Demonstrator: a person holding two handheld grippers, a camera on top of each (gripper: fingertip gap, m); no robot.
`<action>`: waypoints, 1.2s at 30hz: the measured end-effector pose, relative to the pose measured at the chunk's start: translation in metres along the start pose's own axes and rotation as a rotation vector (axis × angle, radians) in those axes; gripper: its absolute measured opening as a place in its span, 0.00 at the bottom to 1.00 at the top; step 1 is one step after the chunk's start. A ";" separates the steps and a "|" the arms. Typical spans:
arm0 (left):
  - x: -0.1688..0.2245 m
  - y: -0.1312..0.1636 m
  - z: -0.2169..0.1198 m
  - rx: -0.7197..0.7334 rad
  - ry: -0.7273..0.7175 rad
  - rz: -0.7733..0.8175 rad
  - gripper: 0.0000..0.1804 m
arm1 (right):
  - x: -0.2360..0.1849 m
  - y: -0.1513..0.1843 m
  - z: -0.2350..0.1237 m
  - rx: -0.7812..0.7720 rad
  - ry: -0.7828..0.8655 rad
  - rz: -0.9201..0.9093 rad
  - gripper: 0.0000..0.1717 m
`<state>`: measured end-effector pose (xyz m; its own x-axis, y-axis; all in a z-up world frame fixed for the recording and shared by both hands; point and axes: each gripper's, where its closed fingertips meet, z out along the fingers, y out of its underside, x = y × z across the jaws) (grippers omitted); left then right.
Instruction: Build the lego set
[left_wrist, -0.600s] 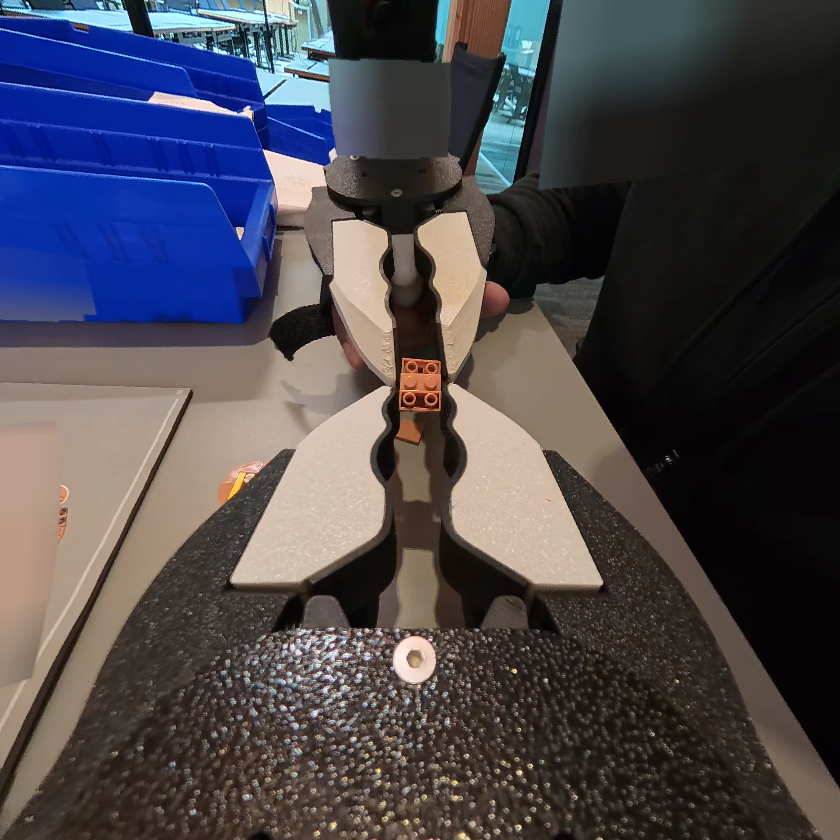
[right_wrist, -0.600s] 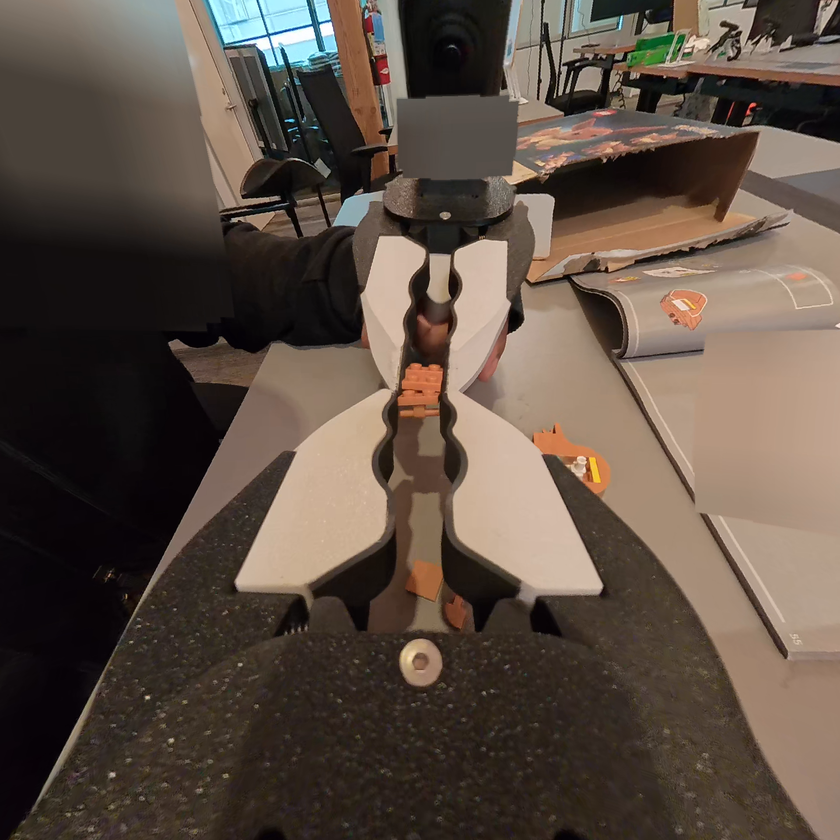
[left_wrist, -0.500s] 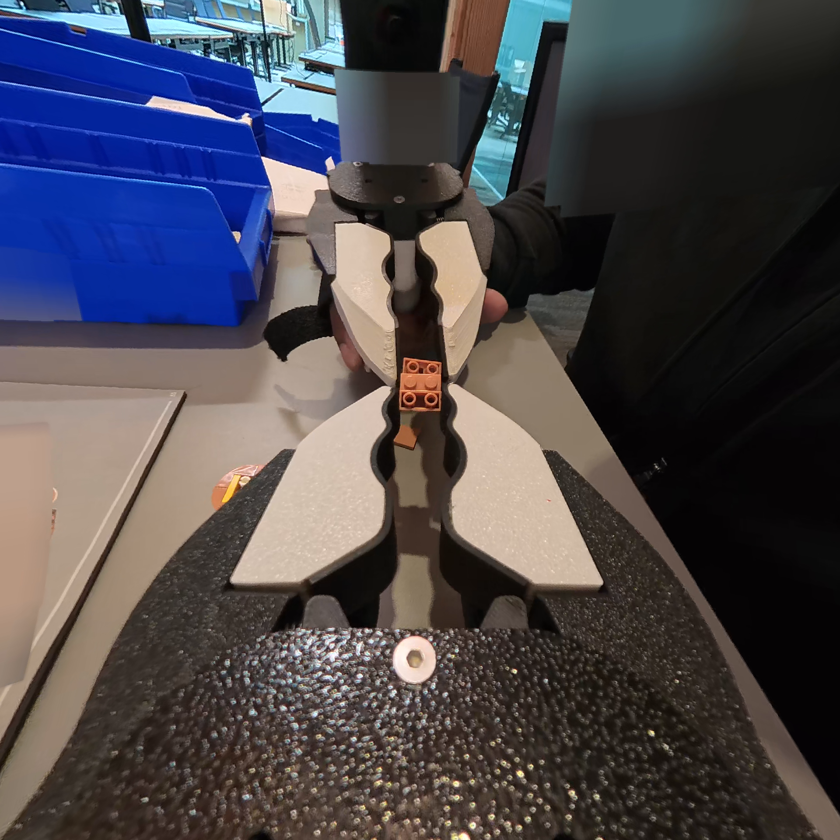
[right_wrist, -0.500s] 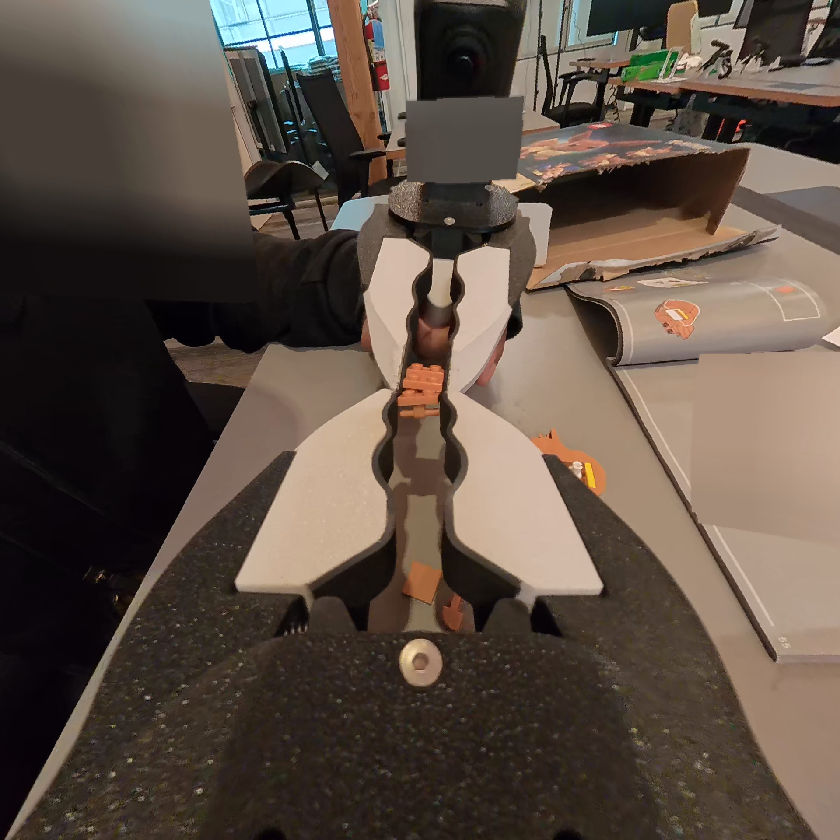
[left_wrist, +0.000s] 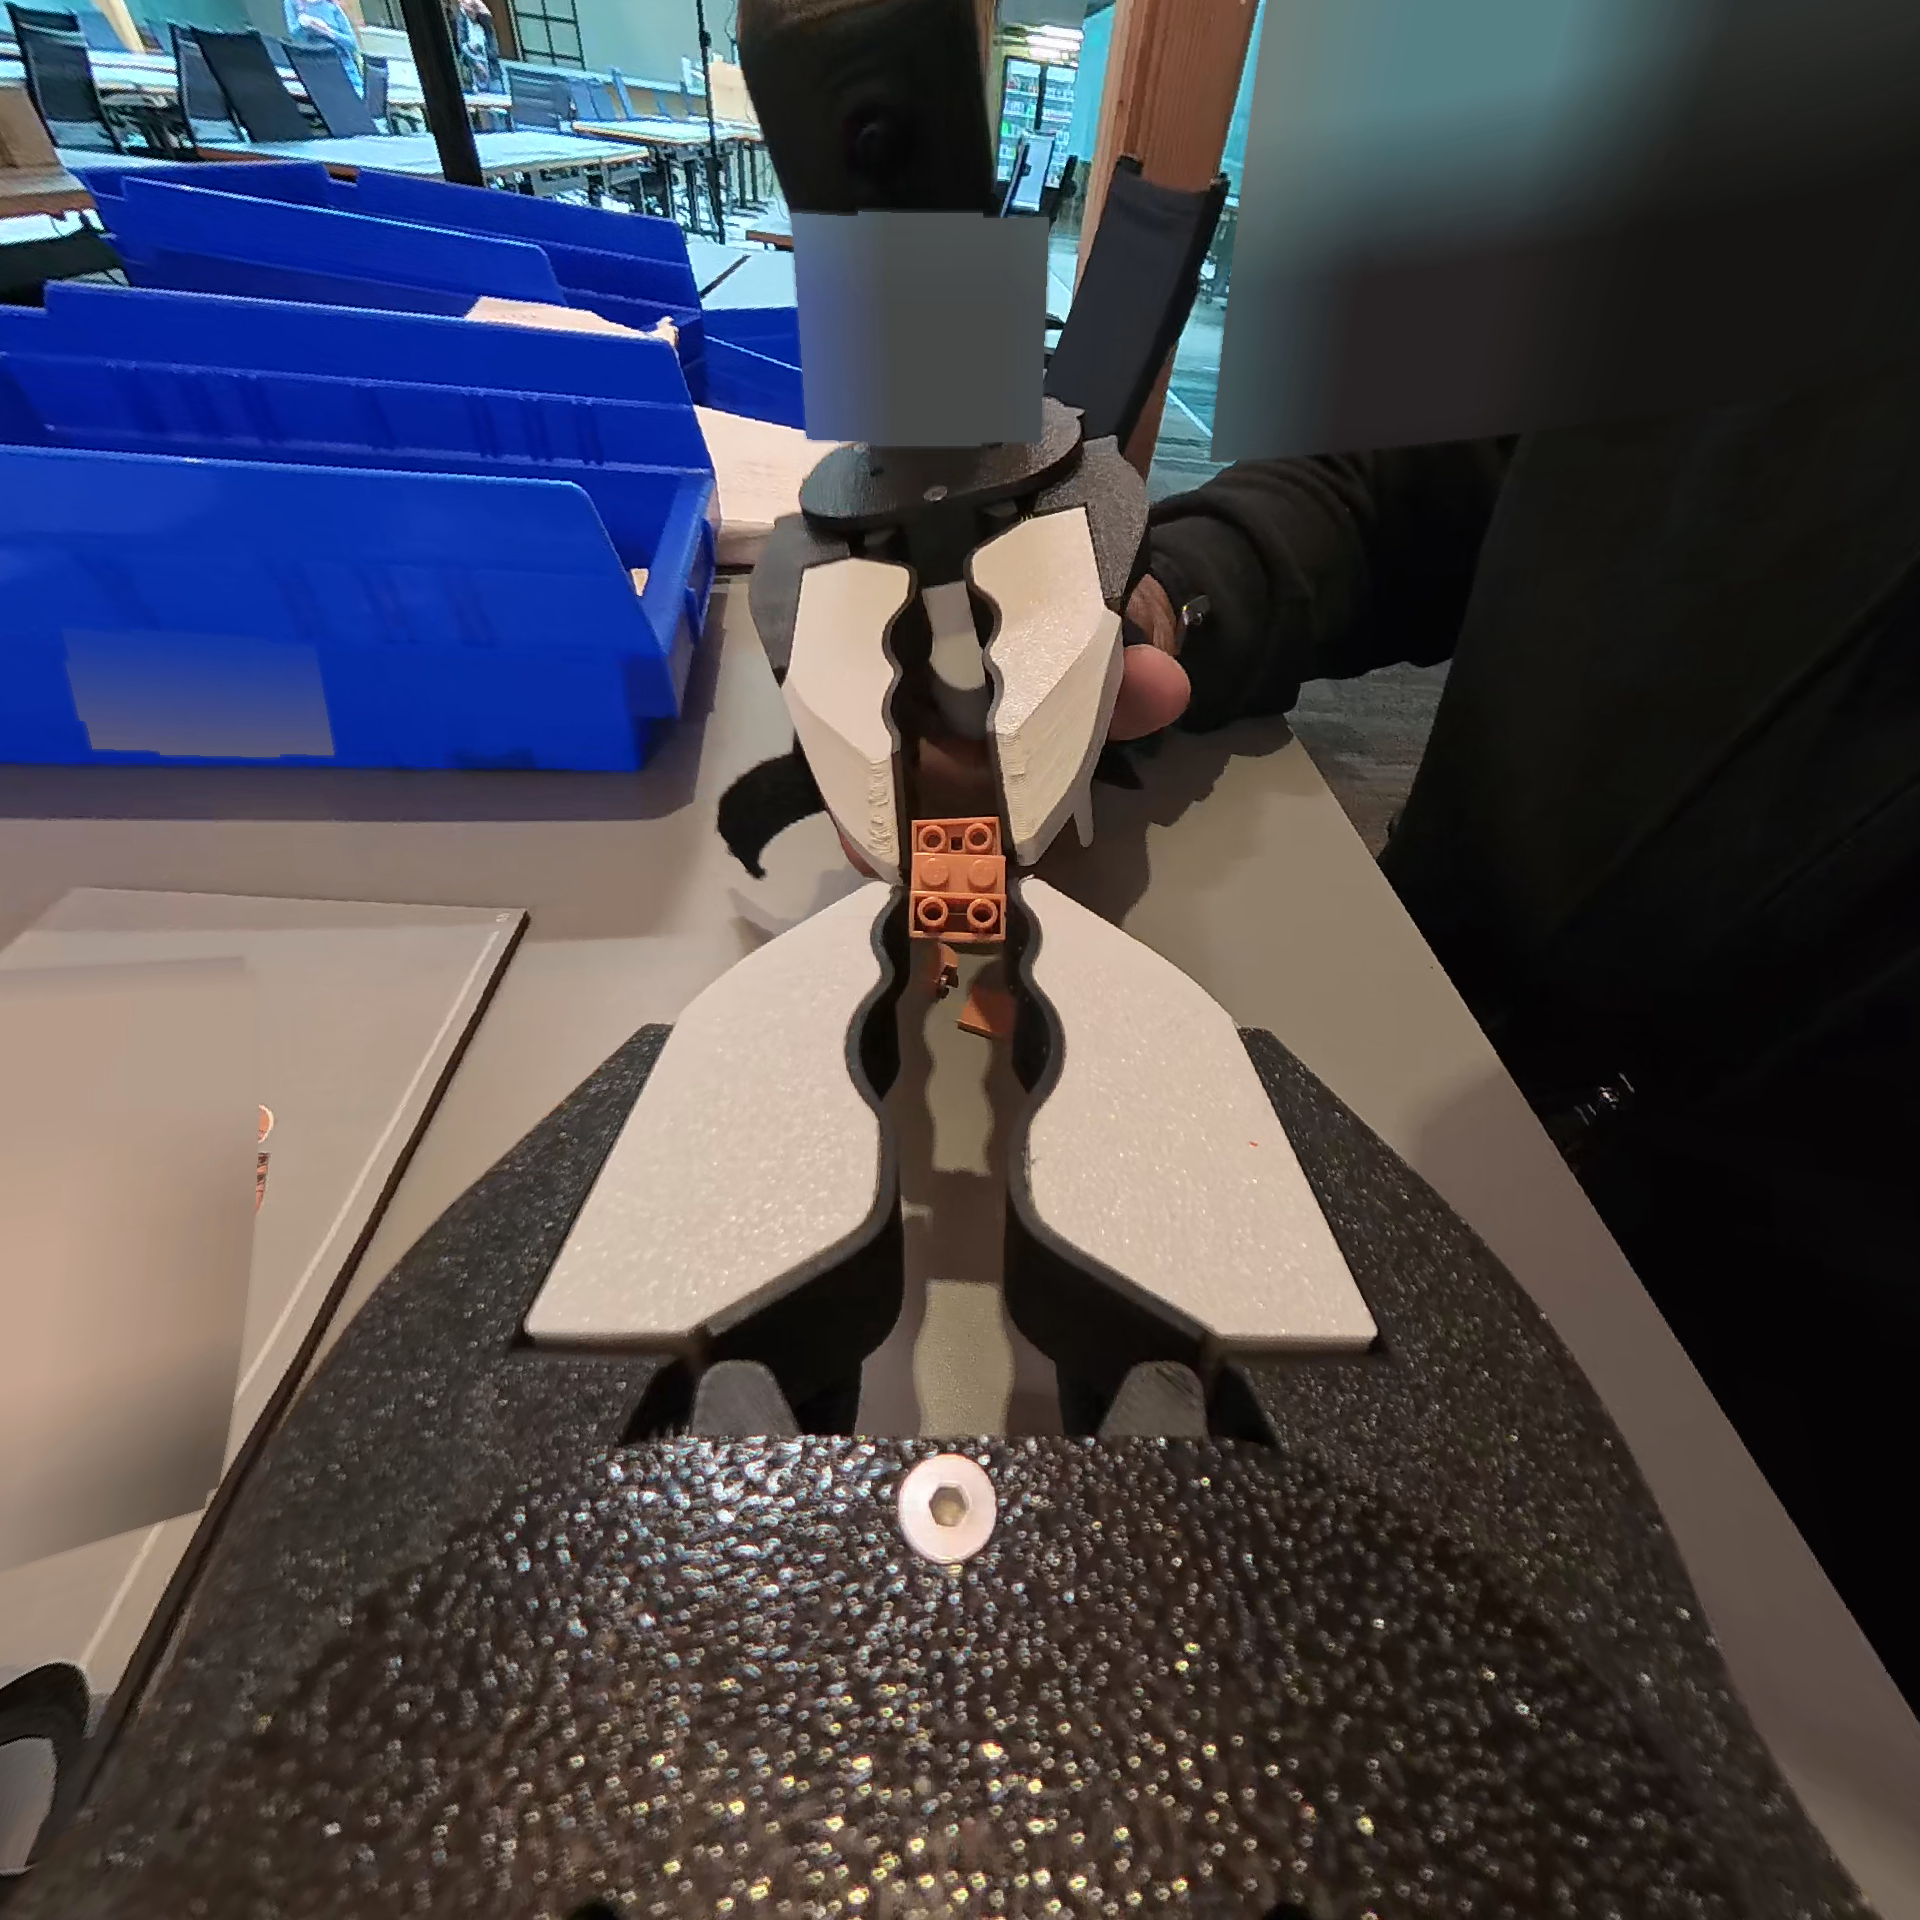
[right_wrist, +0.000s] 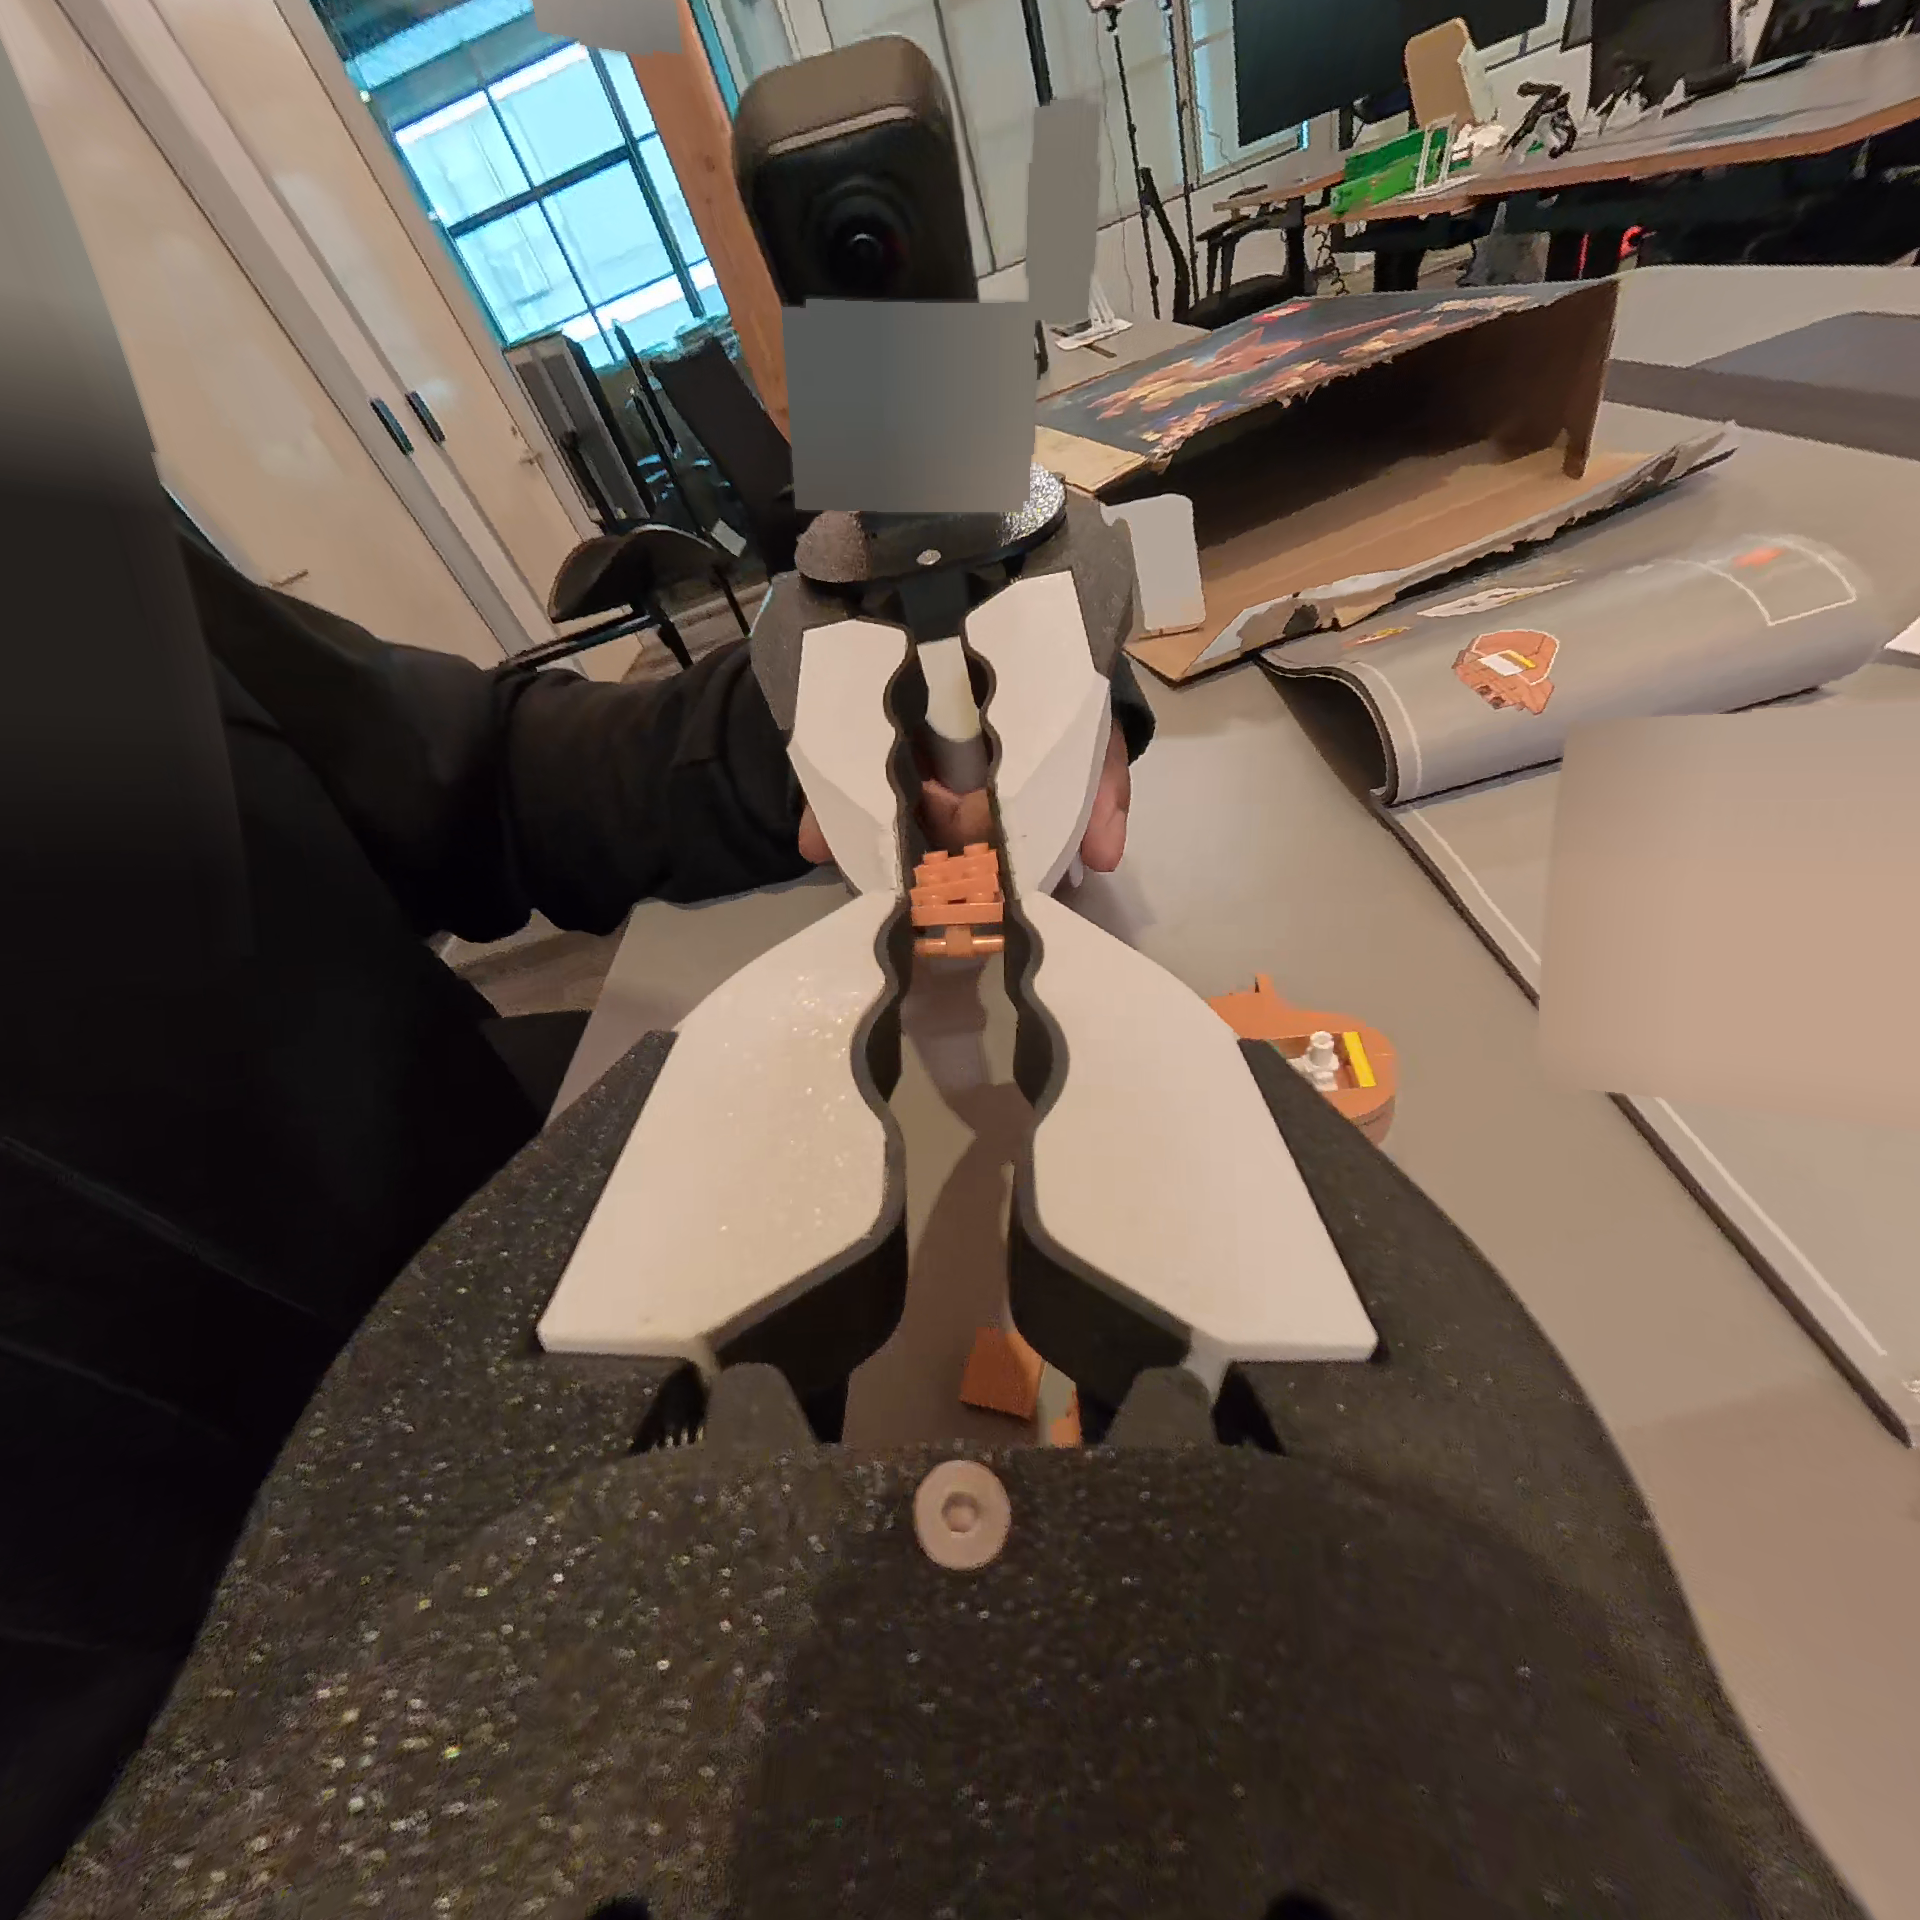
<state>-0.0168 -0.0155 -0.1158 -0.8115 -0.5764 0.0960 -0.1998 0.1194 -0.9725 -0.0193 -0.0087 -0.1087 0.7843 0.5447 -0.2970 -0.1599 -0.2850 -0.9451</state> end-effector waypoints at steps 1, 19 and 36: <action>0.000 0.000 0.000 0.001 -0.001 -0.001 0.09 | 0.000 0.000 0.000 0.006 -0.001 0.015 0.10; 0.001 -0.001 0.000 0.022 0.035 -0.056 0.09 | -0.002 -0.003 0.001 0.036 -0.021 0.027 0.09; 0.003 -0.007 -0.001 0.051 0.040 -0.055 0.09 | -0.005 -0.006 0.000 0.060 -0.034 -0.007 0.10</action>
<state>-0.0183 -0.0171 -0.1083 -0.8218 -0.5478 0.1566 -0.2170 0.0468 -0.9750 -0.0223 -0.0094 -0.1014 0.7648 0.5736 -0.2934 -0.1909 -0.2333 -0.9535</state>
